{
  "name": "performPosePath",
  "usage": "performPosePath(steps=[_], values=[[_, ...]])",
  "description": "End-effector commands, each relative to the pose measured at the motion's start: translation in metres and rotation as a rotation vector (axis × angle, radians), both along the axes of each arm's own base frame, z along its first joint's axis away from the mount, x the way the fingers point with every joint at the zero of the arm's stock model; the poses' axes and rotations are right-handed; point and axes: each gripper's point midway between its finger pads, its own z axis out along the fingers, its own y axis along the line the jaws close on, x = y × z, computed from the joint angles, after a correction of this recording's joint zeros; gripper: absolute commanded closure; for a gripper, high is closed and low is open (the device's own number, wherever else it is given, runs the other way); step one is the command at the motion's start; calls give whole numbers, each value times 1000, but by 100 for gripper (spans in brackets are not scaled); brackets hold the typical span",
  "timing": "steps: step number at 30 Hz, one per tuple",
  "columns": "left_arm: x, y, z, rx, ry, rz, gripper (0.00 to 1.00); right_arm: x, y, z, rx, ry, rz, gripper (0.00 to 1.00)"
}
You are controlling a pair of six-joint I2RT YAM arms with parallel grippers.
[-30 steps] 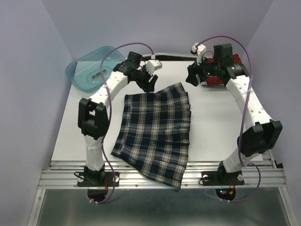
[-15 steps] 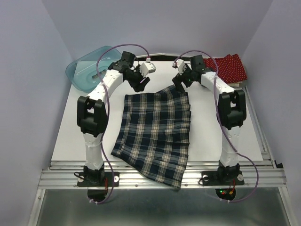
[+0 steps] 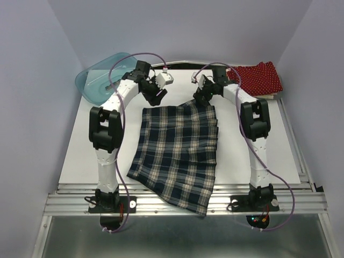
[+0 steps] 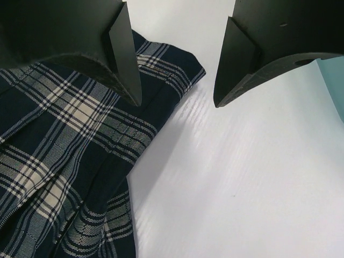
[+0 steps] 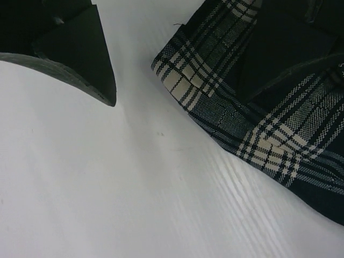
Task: Fold and stack the skirts
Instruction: Fold the skirt
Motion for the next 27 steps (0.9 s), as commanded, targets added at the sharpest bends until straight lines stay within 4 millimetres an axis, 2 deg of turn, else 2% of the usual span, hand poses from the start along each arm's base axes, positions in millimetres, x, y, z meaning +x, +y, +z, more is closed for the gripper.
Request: performPosePath(steps=[1,4,5,7,8,9,10,12,13,16,20,22,26,27], values=[[5,8,3,-19,-6,16,32,-18,7,-12,-11,36,128,5],[7,12,-3,-14,-1,29,33,-33,6,-32,-45,90,157,17],[10,14,-6,-14,-1,37,33,-39,4,-42,-59,118,157,30],[14,15,-15,-8,3,54,32,-45,4,-57,-88,154,163,43],[15,15,-16,-8,3,54,32,-45,1,-61,-110,160,155,56],[16,16,-20,1,4,48,33,-44,-1,-62,-119,164,148,65],[15,18,-29,15,22,38,33,-42,-5,-63,-136,169,125,83],[9,22,-38,38,47,17,33,-37,-8,-58,-143,163,87,98],[6,27,-47,57,54,1,33,-34,-9,-54,-142,158,61,99],[8,34,-57,64,54,-10,32,-20,-6,-29,-111,112,14,99],[7,29,-56,2,65,-47,33,4,-4,6,-76,34,-63,99],[7,25,-57,-13,68,-61,41,21,-7,25,-75,-32,-106,99],[10,23,-53,-26,67,-76,65,48,-14,56,-87,-154,-176,99],[11,23,-51,-38,65,-73,78,52,-15,61,-82,-172,-186,99]])
